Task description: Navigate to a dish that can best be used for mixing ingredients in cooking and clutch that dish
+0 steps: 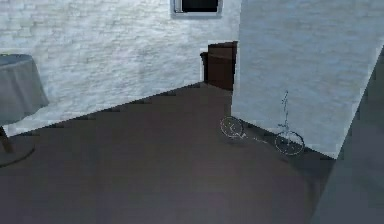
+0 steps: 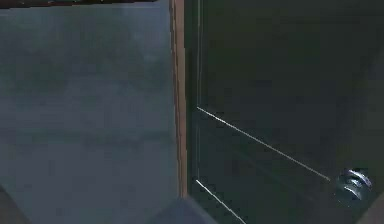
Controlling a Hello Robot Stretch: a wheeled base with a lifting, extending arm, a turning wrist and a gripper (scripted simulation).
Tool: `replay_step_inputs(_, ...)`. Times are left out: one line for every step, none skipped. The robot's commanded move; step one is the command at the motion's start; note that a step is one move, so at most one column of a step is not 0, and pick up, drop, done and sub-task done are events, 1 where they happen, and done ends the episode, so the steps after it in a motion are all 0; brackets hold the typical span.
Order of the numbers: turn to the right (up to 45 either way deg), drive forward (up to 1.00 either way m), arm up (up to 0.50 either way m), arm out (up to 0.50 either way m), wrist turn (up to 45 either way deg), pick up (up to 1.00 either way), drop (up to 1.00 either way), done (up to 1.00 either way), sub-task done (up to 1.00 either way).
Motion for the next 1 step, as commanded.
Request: replay_step_inputs(0.0,1.00,0.00,0.00,0.0,0.00,0.00,0.00,0.00)
